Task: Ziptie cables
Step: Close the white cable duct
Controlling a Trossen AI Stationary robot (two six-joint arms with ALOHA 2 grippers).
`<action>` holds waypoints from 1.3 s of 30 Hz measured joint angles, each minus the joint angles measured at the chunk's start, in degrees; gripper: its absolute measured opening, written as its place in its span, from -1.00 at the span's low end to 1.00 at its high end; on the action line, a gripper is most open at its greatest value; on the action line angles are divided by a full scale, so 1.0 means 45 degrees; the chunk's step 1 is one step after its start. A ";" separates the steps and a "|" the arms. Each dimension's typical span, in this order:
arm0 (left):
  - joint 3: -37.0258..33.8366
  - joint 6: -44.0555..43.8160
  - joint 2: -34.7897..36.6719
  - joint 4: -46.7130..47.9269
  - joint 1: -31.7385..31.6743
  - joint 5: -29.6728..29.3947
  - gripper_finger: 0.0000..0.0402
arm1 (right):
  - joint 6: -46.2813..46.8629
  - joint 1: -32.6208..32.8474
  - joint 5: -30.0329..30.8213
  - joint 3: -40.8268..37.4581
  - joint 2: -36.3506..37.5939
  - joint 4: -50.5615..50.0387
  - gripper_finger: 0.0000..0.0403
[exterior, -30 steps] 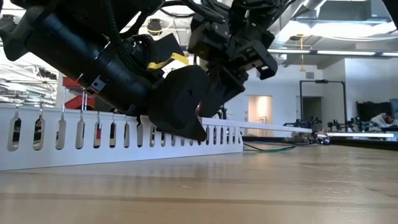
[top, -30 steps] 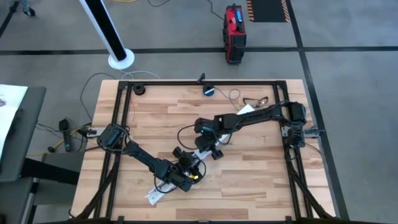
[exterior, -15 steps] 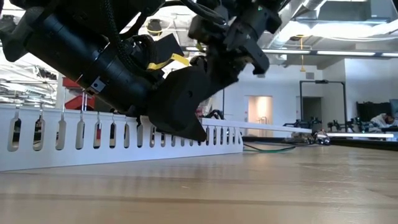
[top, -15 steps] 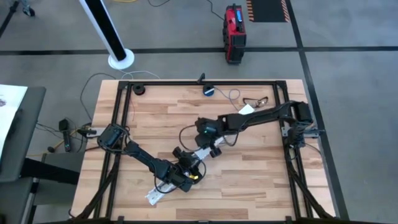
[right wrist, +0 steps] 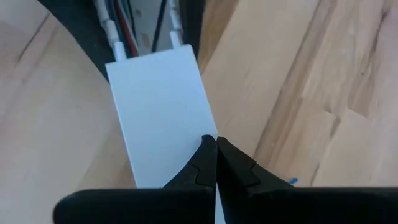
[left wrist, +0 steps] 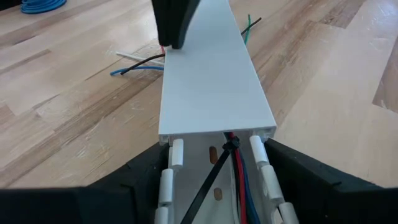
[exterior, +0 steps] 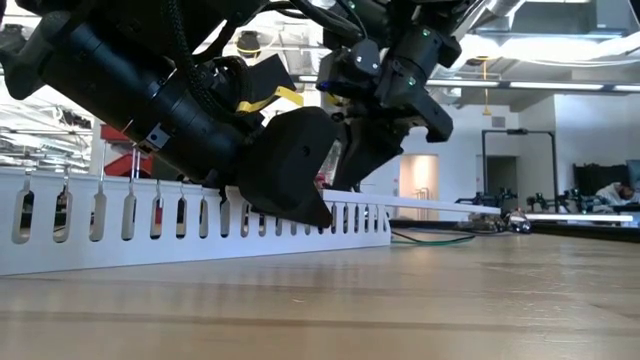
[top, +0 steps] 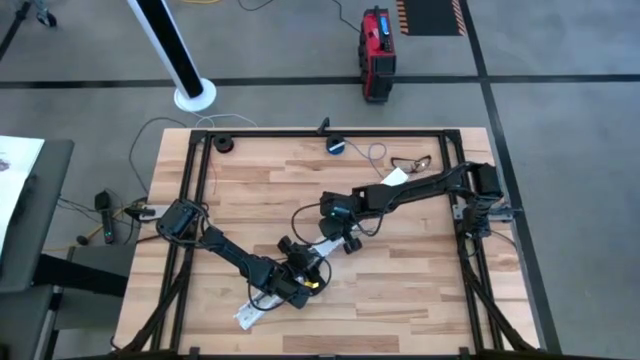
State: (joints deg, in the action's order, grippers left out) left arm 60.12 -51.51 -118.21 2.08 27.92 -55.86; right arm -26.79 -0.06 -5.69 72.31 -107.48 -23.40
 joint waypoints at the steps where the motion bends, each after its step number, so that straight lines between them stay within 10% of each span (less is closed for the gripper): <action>1: 0.0000 0.0000 0.0000 -0.0004 0.0000 0.0005 0.15 | 0.0000 0.0033 -0.0001 -0.0004 -0.0004 0.0021 -1.00; 39: 0.0000 -0.0029 0.0005 -0.0016 -0.0010 0.0178 0.15 | 0.0610 0.0933 -0.0500 -0.0892 0.0631 0.1291 -1.00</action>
State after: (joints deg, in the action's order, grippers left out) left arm 60.12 -51.64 -118.19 2.01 27.88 -55.06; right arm -24.04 4.14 -7.94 68.30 -104.64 -17.59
